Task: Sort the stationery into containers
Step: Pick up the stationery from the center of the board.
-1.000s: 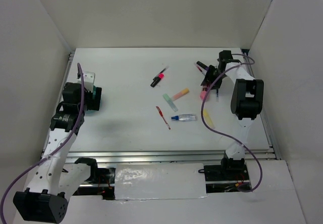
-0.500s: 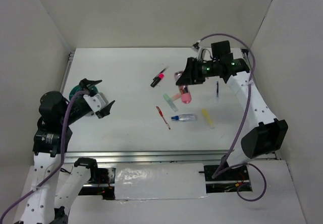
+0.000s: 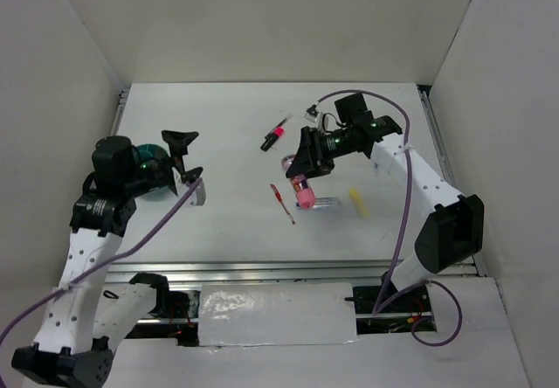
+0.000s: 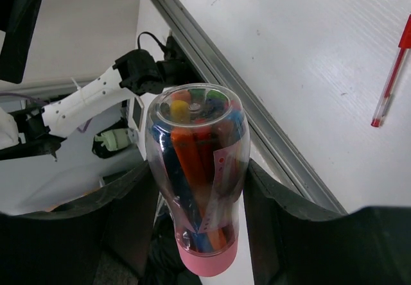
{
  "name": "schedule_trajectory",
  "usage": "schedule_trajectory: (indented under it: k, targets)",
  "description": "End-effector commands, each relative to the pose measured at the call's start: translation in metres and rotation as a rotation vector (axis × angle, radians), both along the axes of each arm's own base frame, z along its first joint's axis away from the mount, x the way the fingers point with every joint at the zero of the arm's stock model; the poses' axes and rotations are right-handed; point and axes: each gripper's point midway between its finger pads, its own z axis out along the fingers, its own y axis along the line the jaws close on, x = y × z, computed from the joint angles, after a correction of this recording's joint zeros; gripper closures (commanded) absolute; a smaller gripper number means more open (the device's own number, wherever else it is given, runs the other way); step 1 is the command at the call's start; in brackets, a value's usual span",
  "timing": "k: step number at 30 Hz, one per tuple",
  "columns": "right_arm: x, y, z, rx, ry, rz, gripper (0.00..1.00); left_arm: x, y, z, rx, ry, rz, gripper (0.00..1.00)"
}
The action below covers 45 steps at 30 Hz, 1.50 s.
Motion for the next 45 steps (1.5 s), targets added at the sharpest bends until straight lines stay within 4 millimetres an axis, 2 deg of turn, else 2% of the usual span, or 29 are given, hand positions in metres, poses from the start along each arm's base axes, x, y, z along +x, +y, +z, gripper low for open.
schedule_trajectory:
  k: [1,2,4,5,7,8,9,10,12,16,18,24,27,29,32,33,39,42,45]
  targets:
    - [0.01,0.005,0.003,0.044,0.009,-0.011,1.0,0.036,-0.009,0.028,-0.054,-0.039,0.053,0.01]
    - [0.013,0.004,0.001,0.038,0.019,-0.024,1.0,0.043,-0.023,0.027,-0.062,-0.016,0.047,0.01]
    - [0.02,0.0,-0.003,0.022,0.026,-0.053,1.0,0.063,-0.025,0.029,-0.099,-0.004,0.158,0.02]
    - [0.023,-0.002,-0.006,0.018,0.043,-0.068,1.0,0.064,-0.047,0.02,-0.111,0.029,0.139,0.02]
    - [0.032,-0.009,-0.012,0.017,0.068,-0.1,1.0,0.069,-0.061,0.02,-0.116,-0.005,0.15,0.03]
    - [0.037,-0.011,-0.015,0.018,0.093,-0.117,1.0,0.06,-0.081,0.011,-0.116,0.009,0.095,0.03]
    - [0.04,-0.014,-0.018,0.016,0.104,-0.132,1.0,0.053,-0.092,0.008,-0.114,0.005,0.057,0.03]
    - [0.044,-0.019,-0.019,0.022,0.116,-0.149,1.0,0.039,-0.111,0.005,-0.123,0.001,-0.019,0.03]
    - [0.045,-0.024,-0.025,0.028,0.148,-0.163,1.0,0.023,-0.127,0.001,-0.118,0.0,-0.099,0.03]
    - [0.04,-0.026,-0.027,0.061,0.199,-0.157,1.0,-0.028,-0.156,-0.03,-0.029,0.015,-0.312,0.04]
    - [0.033,-0.021,-0.028,0.081,0.228,-0.125,1.0,-0.046,-0.168,-0.037,0.004,-0.001,-0.375,0.05]
    - [0.01,0.0,-0.029,0.082,0.253,-0.054,1.0,-0.089,-0.185,-0.069,0.171,0.037,-0.527,0.06]
    - [0.0,0.01,-0.031,0.063,0.27,-0.046,1.0,-0.096,-0.195,-0.076,0.207,-0.002,-0.554,0.06]
    - [-0.003,0.014,-0.031,0.062,0.28,-0.043,1.0,-0.094,-0.2,-0.077,0.22,-0.027,-0.539,0.06]
    - [-0.01,0.022,-0.033,0.041,0.292,-0.037,1.0,-0.093,-0.209,-0.092,0.263,-0.038,-0.543,0.05]
    - [-0.011,0.023,-0.033,0.037,0.293,-0.036,1.0,-0.092,-0.21,-0.091,0.259,-0.046,-0.542,0.05]
    - [-0.011,0.026,-0.034,0.039,0.333,-0.049,1.0,-0.092,-0.22,-0.103,0.276,-0.031,-0.531,0.06]
    - [-0.013,0.027,-0.037,0.025,0.343,-0.056,1.0,-0.086,-0.224,-0.103,0.263,-0.036,-0.494,0.08]
    - [-0.017,0.027,-0.039,0.018,0.355,-0.066,1.0,-0.08,-0.225,-0.109,0.281,-0.026,-0.462,0.15]
